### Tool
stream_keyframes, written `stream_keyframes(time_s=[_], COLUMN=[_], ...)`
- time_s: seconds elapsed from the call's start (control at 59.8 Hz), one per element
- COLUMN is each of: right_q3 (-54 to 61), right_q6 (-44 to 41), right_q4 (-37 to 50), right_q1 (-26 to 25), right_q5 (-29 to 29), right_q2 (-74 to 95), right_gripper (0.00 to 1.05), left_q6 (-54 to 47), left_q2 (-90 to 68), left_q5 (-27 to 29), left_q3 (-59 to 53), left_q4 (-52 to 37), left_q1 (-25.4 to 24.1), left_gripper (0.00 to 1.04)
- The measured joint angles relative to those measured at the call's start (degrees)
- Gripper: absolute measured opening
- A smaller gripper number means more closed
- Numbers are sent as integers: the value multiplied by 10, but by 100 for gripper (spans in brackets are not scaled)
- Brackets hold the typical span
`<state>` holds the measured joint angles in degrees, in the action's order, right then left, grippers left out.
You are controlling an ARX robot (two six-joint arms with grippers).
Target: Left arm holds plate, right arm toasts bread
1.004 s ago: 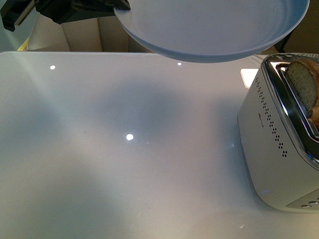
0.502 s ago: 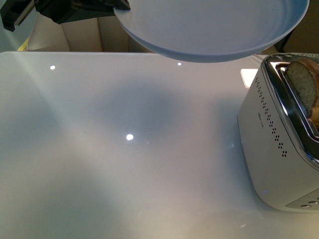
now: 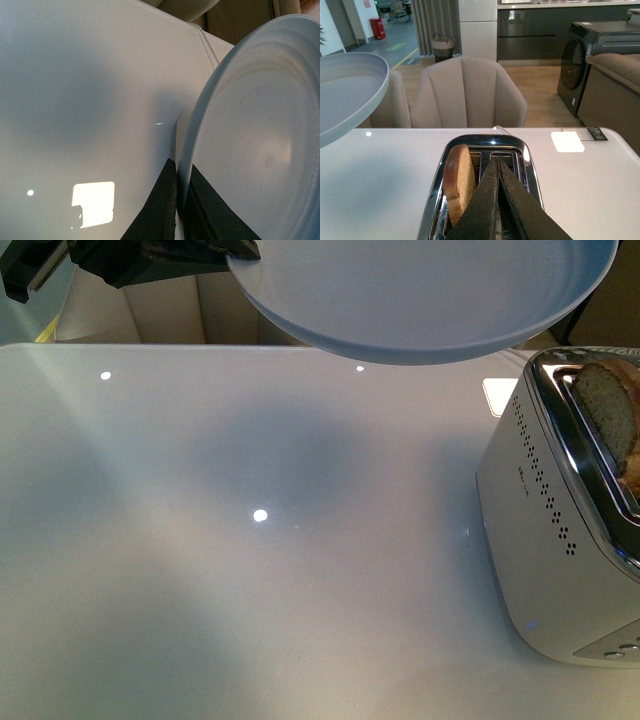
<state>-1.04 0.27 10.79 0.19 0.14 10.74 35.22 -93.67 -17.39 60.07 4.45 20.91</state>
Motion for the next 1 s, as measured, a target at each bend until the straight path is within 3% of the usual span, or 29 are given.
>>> stream_keyframes(time_s=[0.067, 0.151, 0.535, 0.636, 0.87, 1.004], right_q3=[0, 0, 0, 0, 0, 0], right_q6=[0, 0, -1, -1, -1, -1], right_q4=[-10, -99, -107, -107, -107, -107], right_q1=[0, 0, 0, 0, 0, 0], right_q5=[0, -1, -1, -1, -1, -1], right_q2=[-10, -83, -104, -104, -104, -104], right_gripper=[2, 2, 3, 18, 73, 94], left_q6=[0, 0, 0, 0, 0, 0], left_q2=[0, 0, 0, 0, 0, 0], left_q5=[0, 0, 0, 0, 0, 0], left_q3=[0, 0, 0, 0, 0, 0], left_q4=[0, 0, 0, 0, 0, 0], left_q1=[0, 0, 0, 0, 0, 0], left_gripper=[3, 3, 3, 3, 3, 3])
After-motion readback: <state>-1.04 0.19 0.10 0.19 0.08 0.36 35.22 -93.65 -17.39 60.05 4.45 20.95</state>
